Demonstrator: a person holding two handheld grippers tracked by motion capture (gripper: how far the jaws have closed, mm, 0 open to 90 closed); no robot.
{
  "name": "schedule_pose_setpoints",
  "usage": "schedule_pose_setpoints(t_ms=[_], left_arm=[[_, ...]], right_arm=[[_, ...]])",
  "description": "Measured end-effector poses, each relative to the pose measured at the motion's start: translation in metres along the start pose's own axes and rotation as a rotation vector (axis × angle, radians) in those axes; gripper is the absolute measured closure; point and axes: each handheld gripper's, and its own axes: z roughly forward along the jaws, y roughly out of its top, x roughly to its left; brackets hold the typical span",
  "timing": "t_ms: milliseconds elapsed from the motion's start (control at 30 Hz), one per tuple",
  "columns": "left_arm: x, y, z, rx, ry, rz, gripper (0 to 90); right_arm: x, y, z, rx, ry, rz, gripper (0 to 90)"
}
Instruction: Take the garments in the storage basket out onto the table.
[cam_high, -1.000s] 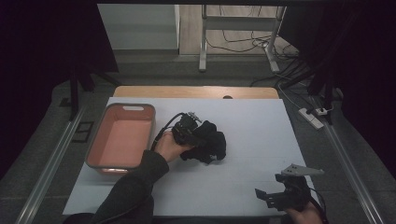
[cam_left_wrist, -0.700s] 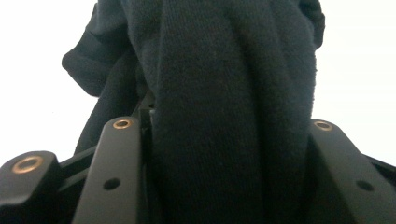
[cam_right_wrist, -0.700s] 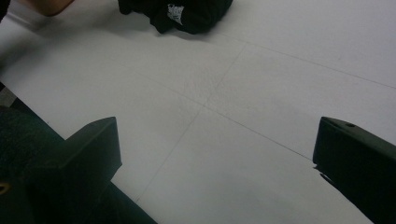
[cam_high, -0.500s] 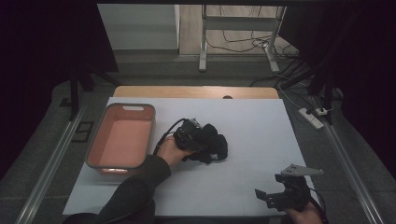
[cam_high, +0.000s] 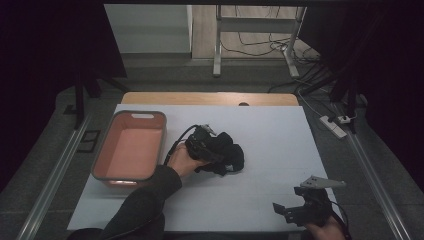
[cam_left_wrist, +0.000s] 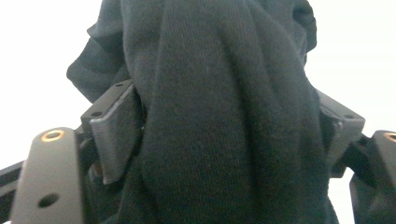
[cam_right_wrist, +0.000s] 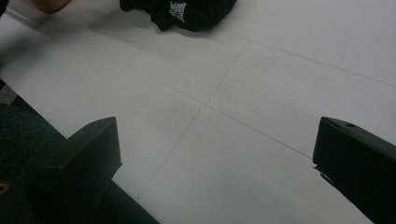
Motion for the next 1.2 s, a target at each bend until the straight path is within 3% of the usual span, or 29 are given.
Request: schedule_pose_setpoints(t_ms=[233,633,867,1033,1200], left_arm=[[-0.004,0.004,-0.01,-0.037,-0.031,0.005,13.3],[-0.008,0.0,-0.021,-0.072,-0.041,0.01,1.0],[-0.009,-0.004,-0.025,-0.096,-0.05,0.0,0.0],[-0.009,-0.007,-0.032,-0.102,-0.052,0.014,0.0],[-0.008,-0.009,-0.038,-0.118,-0.061,-0.004,0.0]], right_arm=[[0.0,0.0,0.0,0.001,0.0,0.0,1.0],[0.0,0.0,0.0,0.001,-0.001,0.001,1.0],[0.0,0.0,0.0,0.001,0.0,0.001,1.0],[0.0,0.0,0.0,-0.002,0.001,0.001,1.0],[0.0,0.0,-0.001,-0.003,0.003,-0.002,1.0]])
